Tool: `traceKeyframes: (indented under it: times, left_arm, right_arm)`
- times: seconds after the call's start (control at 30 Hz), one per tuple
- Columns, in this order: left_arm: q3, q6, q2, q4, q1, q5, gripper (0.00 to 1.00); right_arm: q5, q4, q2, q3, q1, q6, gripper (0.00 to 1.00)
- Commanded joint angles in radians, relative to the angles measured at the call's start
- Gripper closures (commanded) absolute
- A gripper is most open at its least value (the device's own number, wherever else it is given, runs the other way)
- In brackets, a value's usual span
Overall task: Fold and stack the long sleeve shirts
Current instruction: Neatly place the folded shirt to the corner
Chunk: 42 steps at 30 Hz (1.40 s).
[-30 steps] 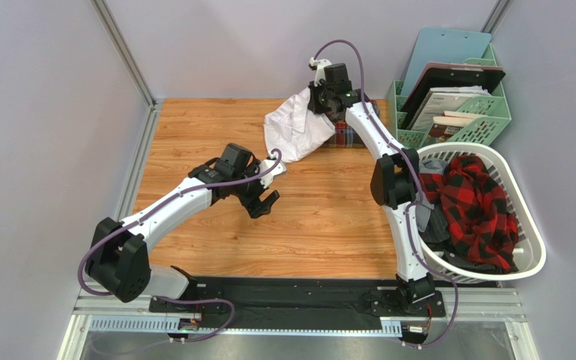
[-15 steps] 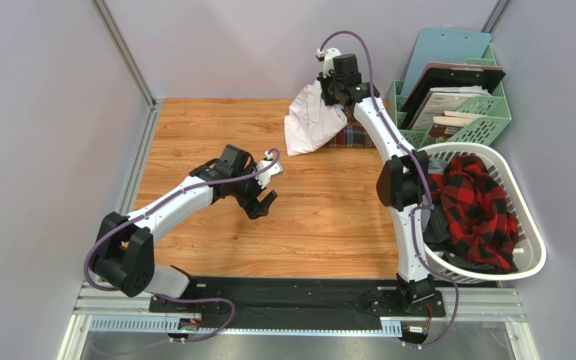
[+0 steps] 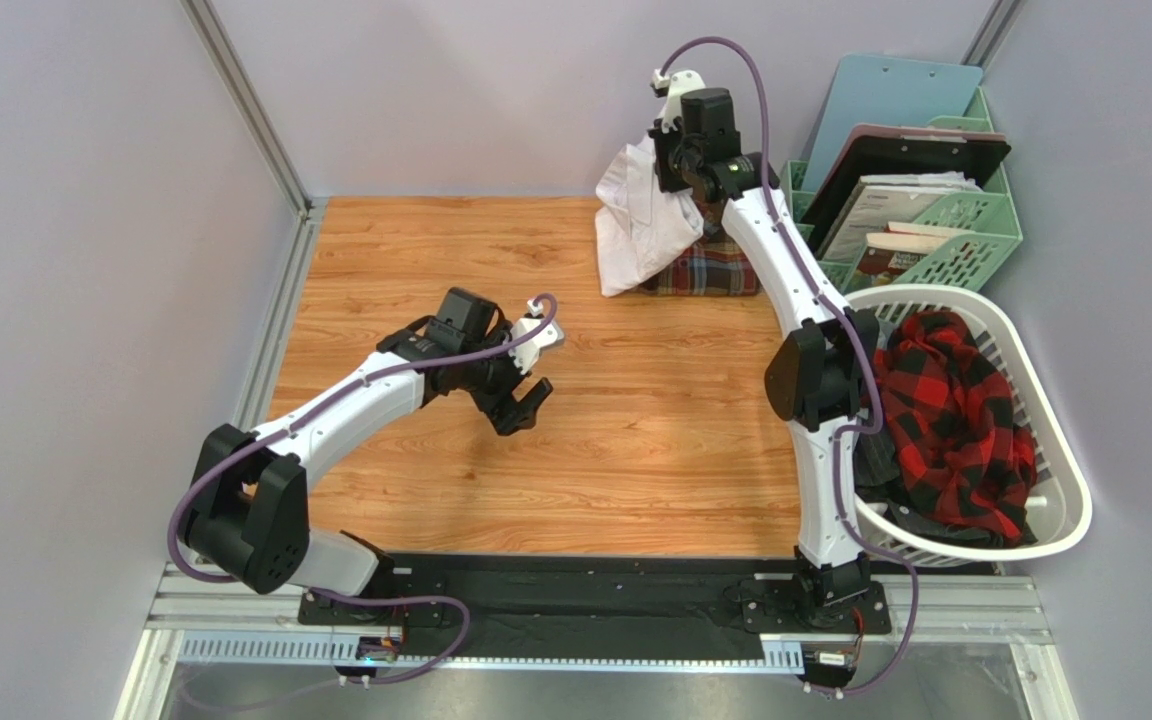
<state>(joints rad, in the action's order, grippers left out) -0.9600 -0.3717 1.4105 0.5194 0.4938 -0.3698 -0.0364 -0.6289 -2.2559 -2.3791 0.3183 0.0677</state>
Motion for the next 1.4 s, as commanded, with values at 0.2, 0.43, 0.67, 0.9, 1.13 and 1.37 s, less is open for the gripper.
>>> traceKeyframes:
  times: [0.2, 0.43, 0.67, 0.9, 1.13, 1.37]
  left_arm:
    - [0.004, -0.024, -0.002, -0.027, -0.012, -0.027, 0.05]
    - [0.001, -0.035, 0.001, -0.013, -0.015, -0.027, 0.05]
    - [0.003, -0.042, -0.001, 0.001, -0.024, -0.032, 0.04]
    - [0.004, -0.05, 0.004, 0.008, -0.037, -0.034, 0.04]
    - [0.001, -0.046, 0.004, 0.016, -0.06, -0.031, 0.04]
    - [-0.031, 0.02, 0.011, 0.019, -0.116, -0.095, 0.03]
  right_arm:
    - [-0.002, 0.083, 0.059, 0.021, -0.073, 0.024, 1.0]
    - [0.023, 0.159, 0.012, 0.072, -0.142, 0.072, 1.0]
    - [0.09, 0.212, -0.039, 0.109, -0.186, 0.106, 1.0]
    - [0.116, 0.236, -0.077, 0.167, -0.206, 0.121, 1.0]
    - [0.061, 0.236, -0.119, 0.163, -0.217, 0.149, 0.49]
    - [0.052, 0.224, -0.1, 0.081, -0.239, 0.162, 0.01]
